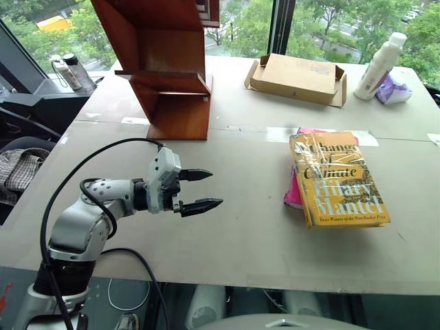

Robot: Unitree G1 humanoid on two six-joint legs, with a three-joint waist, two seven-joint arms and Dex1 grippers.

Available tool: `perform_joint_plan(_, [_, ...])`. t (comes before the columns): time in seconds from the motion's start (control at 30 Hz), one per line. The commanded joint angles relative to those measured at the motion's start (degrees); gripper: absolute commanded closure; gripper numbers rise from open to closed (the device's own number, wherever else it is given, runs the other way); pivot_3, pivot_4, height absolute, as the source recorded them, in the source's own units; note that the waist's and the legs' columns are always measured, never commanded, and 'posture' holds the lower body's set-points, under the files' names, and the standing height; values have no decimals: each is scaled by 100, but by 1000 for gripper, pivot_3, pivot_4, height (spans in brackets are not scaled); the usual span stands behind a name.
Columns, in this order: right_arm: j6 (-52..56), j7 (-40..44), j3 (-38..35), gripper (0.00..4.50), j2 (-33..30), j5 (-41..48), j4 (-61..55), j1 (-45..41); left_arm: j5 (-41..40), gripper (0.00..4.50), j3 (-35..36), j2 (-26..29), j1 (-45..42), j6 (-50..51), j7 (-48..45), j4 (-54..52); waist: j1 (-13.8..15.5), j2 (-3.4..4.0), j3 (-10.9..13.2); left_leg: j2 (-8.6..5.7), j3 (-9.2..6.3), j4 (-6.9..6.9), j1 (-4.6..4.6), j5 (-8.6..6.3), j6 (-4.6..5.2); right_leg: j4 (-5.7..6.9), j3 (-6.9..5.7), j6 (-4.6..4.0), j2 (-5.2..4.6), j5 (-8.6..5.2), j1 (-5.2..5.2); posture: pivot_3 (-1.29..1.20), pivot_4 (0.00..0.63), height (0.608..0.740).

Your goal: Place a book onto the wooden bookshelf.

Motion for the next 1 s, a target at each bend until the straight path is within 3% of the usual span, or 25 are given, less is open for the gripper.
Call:
perform_joint_plan(0.03, [306,-577,-187,41,41,215,-608,-209,-181,0,38,-51,-255,70,33,-173,3,0,0,0,0,0,0,0,0,0,0,0,0,0,0,0,150,733])
perform_joint_plan(0.13, [798,-1713,-258,41,213,373,-1604,-634,-469,0,-11,-321,-686,352,195,-295,3,0,0,0,-2,4,-1,0,-1,1,-3,3,-2,1,0,0,150,733])
perform_joint_plan(0.33, [3304,-3195,-847,41,-582,1392,-3015,-1110,-534,0,-220,-618,-1212,410,289,-369,4,2,-3,-2,-3,7,0,6,-5,11,1,2,16,7,2,0,150,733])
perform_joint_plan(0.47, [4430,-4336,-334,41,-1122,1587,-3450,-1780,-491,0,-366,-714,-1344,307,274,-455,-3,-2,-3,-3,5,7,-1,5,-4,9,0,2,22,7,0,0,150,733])
perform_joint_plan(0.57, [4780,-4890,347,777,-1256,1292,-3615,-2006,-528,0,-454,-756,-1385,319,288,-590,12,-12,-4,-3,-6,7,-7,5,-4,6,3,2,23,6,0,0,150,733])
perform_joint_plan(0.83, [5133,-5736,2358,4422,-1444,720,-3398,-3164,-373,0,-592,-659,-1277,172,172,-772,-14,-10,-3,-8,1,15,-8,6,-3,5,0,7,27,6,-1,0,150,733])
perform_joint_plan(1.0, [5089,-5876,3420,4485,-1329,320,-3059,-3816,-592,0,-460,-569,-1157,228,105,-903,-3,-8,-2,0,-3,14,-10,6,-4,8,-3,6,38,6,-7,0,150,733])
